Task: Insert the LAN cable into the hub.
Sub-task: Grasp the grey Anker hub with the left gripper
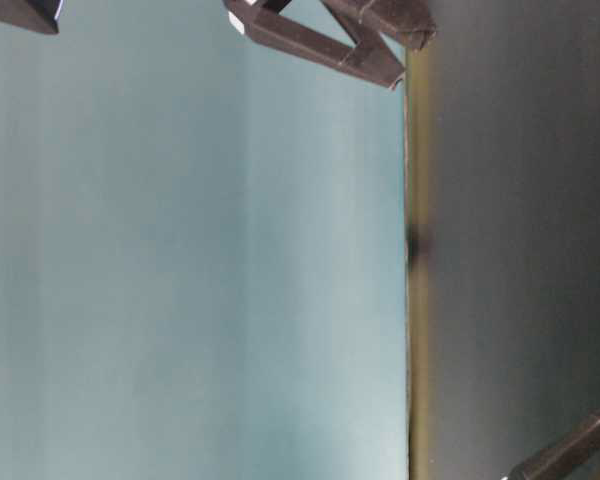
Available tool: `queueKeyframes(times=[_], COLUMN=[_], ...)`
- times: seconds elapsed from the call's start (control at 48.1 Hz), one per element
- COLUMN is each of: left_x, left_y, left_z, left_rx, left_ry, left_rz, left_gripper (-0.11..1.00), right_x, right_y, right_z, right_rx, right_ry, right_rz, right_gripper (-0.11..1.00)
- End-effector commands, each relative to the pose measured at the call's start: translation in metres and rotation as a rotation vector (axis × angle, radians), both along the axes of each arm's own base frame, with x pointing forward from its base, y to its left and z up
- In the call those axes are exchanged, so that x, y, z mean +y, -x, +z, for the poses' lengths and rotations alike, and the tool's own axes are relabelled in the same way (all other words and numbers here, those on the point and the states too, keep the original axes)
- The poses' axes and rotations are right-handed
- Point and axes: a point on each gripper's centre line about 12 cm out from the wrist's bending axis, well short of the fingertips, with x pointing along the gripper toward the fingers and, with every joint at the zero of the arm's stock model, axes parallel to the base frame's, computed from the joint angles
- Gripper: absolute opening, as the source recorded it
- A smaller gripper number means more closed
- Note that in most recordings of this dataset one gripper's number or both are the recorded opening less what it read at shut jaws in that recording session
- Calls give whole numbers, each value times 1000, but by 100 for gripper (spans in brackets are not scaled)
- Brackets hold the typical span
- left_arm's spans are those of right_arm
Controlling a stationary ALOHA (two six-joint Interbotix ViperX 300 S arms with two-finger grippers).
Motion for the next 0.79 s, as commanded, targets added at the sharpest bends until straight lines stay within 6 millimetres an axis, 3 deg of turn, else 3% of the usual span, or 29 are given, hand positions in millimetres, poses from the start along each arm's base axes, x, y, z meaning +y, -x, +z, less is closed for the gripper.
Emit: queueKeyframes(times=[0.0, 0.042, 0.229, 0.416, 0.77], left_x=[-3, -3, -1, 3, 7], left_y=[-1, -2, -13, -21, -26], left_z=[-1, -1, 14, 42, 99], left_rx=[9, 13, 17, 46, 125], left_ry=[-5, -6, -12, -26, -51], left_rz=[-13, -13, -3, 10, 24], left_gripper=[35, 28, 28, 28, 28], right_x=[0, 1, 0, 2, 6], right_y=[0, 1, 6, 4, -15], right_z=[4, 4, -7, -20, -66], right_rx=[-17, -17, 5, -21, -8], right_ry=[-7, -9, -2, -4, 10], right_rz=[-2, -2, 0, 3, 9], right_gripper=[79, 79, 79, 79, 79])
